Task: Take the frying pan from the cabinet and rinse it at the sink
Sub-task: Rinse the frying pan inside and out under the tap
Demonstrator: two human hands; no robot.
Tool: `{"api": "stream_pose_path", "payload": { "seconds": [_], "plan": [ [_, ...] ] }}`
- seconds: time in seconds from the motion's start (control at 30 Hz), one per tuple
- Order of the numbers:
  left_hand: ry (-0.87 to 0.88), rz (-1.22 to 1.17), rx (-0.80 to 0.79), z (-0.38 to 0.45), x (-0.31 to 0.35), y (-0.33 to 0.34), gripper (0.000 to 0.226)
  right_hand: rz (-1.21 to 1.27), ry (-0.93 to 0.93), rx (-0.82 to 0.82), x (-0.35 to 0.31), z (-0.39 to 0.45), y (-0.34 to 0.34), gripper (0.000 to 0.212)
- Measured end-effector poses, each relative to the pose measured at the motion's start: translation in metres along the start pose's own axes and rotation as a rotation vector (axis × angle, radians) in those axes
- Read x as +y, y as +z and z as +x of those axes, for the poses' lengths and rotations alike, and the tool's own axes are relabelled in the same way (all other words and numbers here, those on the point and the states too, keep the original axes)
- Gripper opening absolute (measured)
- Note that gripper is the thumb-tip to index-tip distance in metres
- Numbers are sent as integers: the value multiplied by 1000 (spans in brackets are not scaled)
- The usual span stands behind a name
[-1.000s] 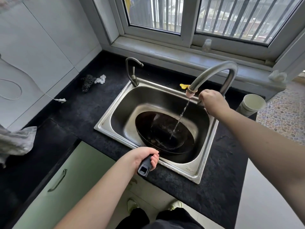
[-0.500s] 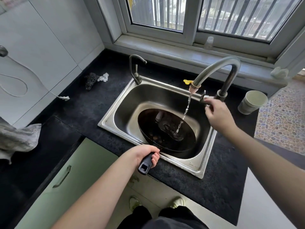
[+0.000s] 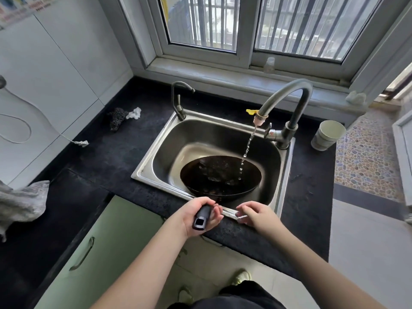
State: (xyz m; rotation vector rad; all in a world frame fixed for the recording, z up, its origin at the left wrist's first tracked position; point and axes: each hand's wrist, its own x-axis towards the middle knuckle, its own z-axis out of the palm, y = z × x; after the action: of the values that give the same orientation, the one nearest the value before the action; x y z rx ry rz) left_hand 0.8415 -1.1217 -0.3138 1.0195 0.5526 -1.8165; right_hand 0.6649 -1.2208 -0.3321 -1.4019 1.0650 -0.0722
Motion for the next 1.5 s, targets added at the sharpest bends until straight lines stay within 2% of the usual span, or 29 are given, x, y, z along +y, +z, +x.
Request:
{"api": "stream_pose_path", "payload": {
  "seconds": [0.23, 0.37, 0.5, 0.57, 0.7, 0.77, 0.87, 1.03, 1.13, 1.27, 1.5],
  "plan": [
    [-19, -16, 4, -11, 6, -7, 26, 338, 213, 12, -20, 12, 48, 31],
    [4, -16, 0, -11, 4, -6, 29, 475, 414, -66, -30, 16, 70, 39],
    [23, 40, 23, -11, 4, -3, 25, 763, 587, -238, -27, 29, 90, 39],
    [47, 106, 55, -13, 6, 2, 25, 860, 622, -235, -29, 35, 96, 42],
    [110, 288, 147, -16, 6, 7, 28, 850, 613, -190, -36, 39, 105, 46],
    [143, 349, 171, -17, 3, 5, 27, 818, 608, -181, -37, 39, 109, 55],
    [215, 435, 201, -18, -4, -2, 27, 792, 622, -191, -43, 29, 112, 50],
    [344, 521, 217, -21, -18, -20, 11, 718, 564, -269, -40, 19, 124, 47],
    [414, 588, 194, -25, -29, -31, 14, 691, 548, -284, -38, 14, 130, 47],
    [469, 631, 131, -34, -37, -44, 14, 790, 539, -287, -41, 8, 137, 39],
    [453, 597, -18, -50, -33, -59, 25, 876, 521, -218, -53, 6, 146, 31]
  ]
}}
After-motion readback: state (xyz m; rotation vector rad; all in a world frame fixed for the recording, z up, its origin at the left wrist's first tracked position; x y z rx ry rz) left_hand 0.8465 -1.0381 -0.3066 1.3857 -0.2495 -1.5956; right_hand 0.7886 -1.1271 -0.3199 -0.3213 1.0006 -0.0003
